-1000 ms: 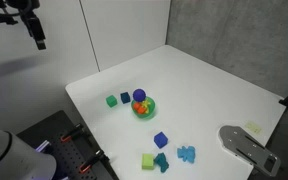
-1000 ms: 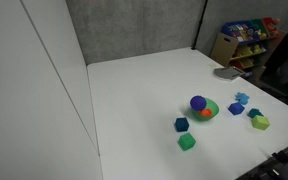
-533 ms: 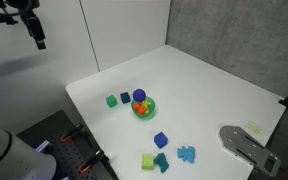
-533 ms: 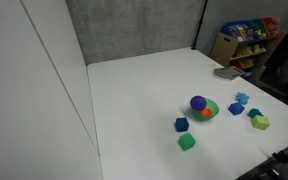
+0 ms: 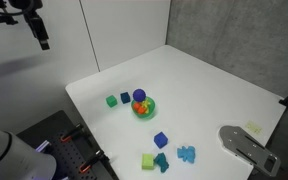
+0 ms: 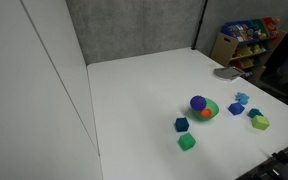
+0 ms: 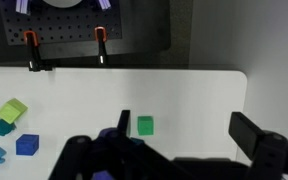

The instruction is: Remove the ball out of the green bowl

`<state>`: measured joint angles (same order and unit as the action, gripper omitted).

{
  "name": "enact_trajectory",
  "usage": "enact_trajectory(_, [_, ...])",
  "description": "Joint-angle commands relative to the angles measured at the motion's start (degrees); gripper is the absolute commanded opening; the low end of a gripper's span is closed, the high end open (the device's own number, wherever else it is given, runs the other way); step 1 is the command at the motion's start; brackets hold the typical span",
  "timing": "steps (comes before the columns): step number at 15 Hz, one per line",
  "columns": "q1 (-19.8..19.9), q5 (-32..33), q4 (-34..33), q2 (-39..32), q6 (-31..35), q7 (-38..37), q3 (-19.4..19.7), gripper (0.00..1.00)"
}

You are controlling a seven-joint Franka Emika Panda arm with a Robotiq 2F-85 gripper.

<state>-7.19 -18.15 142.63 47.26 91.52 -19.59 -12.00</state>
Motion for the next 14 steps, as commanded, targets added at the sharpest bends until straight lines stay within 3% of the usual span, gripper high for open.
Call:
enact_trajectory(1, [2.2,2.9,-2.1,-3.4,3.0,1.3,-1.8,1.00])
enact_trajectory(6, [3.1,8.5,-2.4,-8.7,10.2,1.4,-2.8,1.00])
enact_trajectory(14, [4.3,15.4,-1.7,-18.1,25.2,1.9,-0.5,1.00])
